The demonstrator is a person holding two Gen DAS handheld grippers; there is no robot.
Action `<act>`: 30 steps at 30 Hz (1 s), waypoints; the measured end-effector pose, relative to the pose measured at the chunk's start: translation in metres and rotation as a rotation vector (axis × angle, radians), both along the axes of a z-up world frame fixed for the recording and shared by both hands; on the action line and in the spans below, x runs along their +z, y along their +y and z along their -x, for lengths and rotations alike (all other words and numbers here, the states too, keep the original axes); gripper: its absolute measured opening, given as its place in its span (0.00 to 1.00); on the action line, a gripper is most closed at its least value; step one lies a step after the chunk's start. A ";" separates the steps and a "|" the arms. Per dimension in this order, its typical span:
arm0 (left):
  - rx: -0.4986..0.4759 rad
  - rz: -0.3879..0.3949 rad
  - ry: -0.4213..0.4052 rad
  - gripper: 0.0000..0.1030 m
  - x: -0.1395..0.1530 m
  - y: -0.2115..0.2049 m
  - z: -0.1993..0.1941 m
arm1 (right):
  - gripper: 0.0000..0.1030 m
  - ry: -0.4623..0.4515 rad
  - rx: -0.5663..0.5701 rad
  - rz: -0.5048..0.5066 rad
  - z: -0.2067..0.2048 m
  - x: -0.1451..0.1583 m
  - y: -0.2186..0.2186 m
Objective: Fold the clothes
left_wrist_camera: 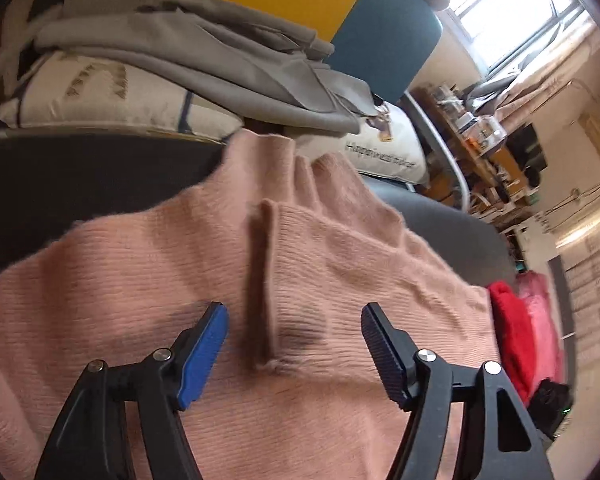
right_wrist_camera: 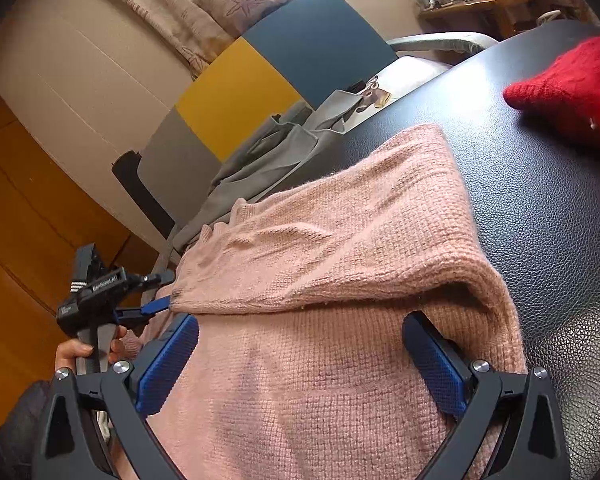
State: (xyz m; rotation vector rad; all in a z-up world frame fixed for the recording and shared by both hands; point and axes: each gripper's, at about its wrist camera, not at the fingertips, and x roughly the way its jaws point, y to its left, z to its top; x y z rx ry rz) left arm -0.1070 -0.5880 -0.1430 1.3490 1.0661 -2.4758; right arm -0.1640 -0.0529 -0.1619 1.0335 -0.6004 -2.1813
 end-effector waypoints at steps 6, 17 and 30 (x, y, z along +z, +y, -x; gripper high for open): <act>0.003 -0.076 -0.093 0.12 -0.008 0.003 0.013 | 1.00 0.001 -0.002 0.000 0.000 0.000 0.000; 0.080 -0.143 0.094 0.07 0.040 0.009 -0.024 | 1.00 0.002 -0.004 0.008 0.000 -0.001 0.000; 0.123 -0.143 0.124 0.08 0.057 0.005 -0.093 | 1.00 -0.079 0.001 0.023 0.007 0.004 0.004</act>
